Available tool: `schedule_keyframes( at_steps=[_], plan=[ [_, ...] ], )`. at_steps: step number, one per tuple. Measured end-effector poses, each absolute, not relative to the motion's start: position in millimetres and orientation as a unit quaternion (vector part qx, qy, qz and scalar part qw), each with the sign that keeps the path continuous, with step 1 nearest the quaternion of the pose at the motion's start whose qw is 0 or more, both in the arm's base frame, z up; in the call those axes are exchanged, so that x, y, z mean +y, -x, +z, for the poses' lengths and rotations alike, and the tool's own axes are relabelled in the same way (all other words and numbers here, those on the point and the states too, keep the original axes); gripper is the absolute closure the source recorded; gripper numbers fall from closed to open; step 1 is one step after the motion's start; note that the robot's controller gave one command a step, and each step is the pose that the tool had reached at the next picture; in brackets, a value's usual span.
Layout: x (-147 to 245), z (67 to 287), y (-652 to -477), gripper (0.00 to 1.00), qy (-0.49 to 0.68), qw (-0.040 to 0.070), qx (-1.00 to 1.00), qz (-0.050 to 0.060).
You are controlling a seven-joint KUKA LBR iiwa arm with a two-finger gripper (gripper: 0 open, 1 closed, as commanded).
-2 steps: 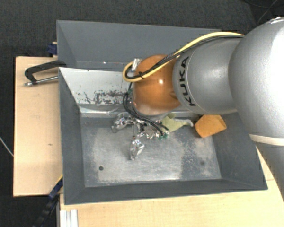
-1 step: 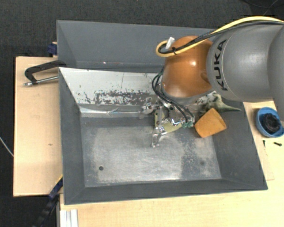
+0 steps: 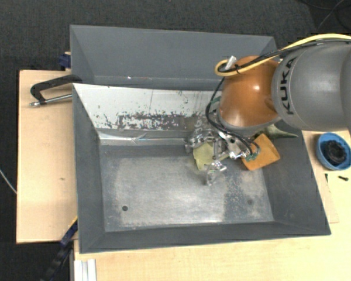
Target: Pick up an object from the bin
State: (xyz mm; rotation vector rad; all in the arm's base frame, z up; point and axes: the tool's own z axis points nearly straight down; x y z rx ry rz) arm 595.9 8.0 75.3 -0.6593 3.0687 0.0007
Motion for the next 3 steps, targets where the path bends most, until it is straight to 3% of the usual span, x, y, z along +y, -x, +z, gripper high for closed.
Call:
schedule_keyframes(
  at_steps=[1, 2, 3],
  plan=[
    [-81.1, 84.3, -601.4, 0.00, 0.236, 0.004, 0.972, -0.002],
    [-75.3, 84.2, -601.5, 1.00, 0.239, 0.003, 0.971, 0.000],
    [-83.1, 263.3, -595.5, 1.00, 0.339, 0.007, 0.941, -0.003]
  ],
)
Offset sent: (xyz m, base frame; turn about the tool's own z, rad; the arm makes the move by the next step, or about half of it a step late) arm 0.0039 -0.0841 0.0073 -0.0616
